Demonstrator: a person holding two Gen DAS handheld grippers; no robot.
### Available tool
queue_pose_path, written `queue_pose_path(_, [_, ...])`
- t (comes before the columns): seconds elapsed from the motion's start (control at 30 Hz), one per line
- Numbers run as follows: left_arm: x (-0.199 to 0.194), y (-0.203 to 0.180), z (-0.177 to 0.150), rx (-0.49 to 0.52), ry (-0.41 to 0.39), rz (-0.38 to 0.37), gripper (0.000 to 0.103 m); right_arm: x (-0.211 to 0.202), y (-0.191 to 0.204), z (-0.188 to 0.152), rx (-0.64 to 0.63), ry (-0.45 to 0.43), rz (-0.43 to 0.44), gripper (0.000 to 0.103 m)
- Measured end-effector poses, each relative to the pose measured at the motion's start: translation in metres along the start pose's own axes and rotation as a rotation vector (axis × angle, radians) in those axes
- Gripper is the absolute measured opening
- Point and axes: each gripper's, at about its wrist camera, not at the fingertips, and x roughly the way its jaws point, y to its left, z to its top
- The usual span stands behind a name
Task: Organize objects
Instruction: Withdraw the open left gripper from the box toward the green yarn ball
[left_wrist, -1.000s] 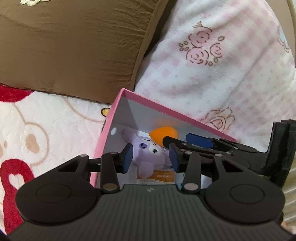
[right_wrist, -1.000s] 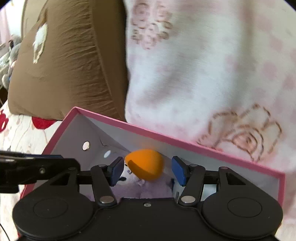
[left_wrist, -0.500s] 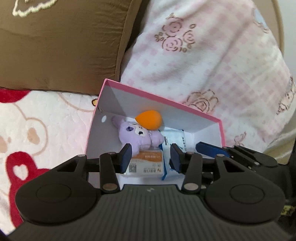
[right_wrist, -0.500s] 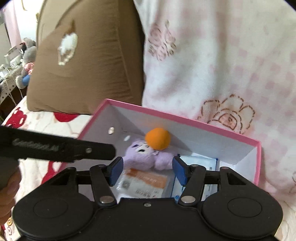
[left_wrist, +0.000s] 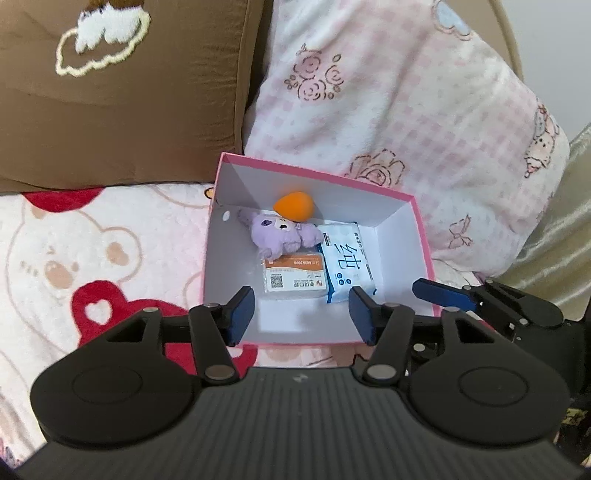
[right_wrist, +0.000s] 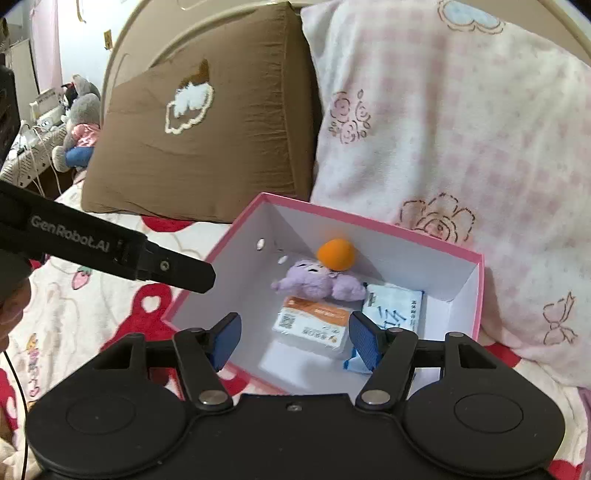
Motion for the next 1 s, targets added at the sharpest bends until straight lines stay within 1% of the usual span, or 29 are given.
queue_pose_path(0.07, [-0.01,-0.002,-0.004,0.01,-0.009,0.01,0.058,-0.008,0.005,-0.003,0.001,-0.013,-0.004,0.07])
queue_pose_path(0.17, [-0.025,-0.004,-0.011,0.015,-0.022,0.016,0.058,-0.021,0.014,-0.007,-0.001,-0.025,-0.002,0.076])
queue_pose_path(0.3, [-0.041,-0.009,-0.021,0.024,-0.025,0.015,0.059,-0.038,0.028,-0.013,-0.022,-0.032,0.002,0.078])
queue_pose_path(0.37, [-0.047,-0.014,-0.026,0.042,-0.022,0.019,0.063,-0.048,0.034,-0.017,-0.036,-0.033,0.003,0.078])
queue_pose_path(0.43, [-0.054,-0.018,-0.031,0.057,-0.025,0.021,0.064,-0.056,0.038,-0.02,-0.042,-0.033,-0.003,0.08])
queue_pose_path(0.5, [-0.059,-0.022,-0.036,0.07,-0.022,0.019,0.065,-0.066,0.042,-0.024,-0.044,-0.043,-0.012,0.086])
queue_pose_path(0.57, [-0.065,-0.024,-0.041,0.08,-0.014,0.015,0.067,-0.075,0.047,-0.028,-0.055,-0.047,-0.013,0.089])
queue_pose_path(0.7, [-0.076,-0.027,-0.053,0.1,-0.01,0.006,0.07,-0.086,0.056,-0.035,-0.053,-0.041,-0.028,0.09])
queue_pose_path(0.87, [-0.083,-0.031,-0.068,0.13,0.024,-0.012,0.073,-0.098,0.07,-0.045,-0.074,-0.027,-0.017,0.091])
queue_pose_path(1.0, [-0.087,-0.031,-0.08,0.163,0.036,-0.007,0.078,-0.105,0.08,-0.053,-0.088,-0.021,-0.018,0.091])
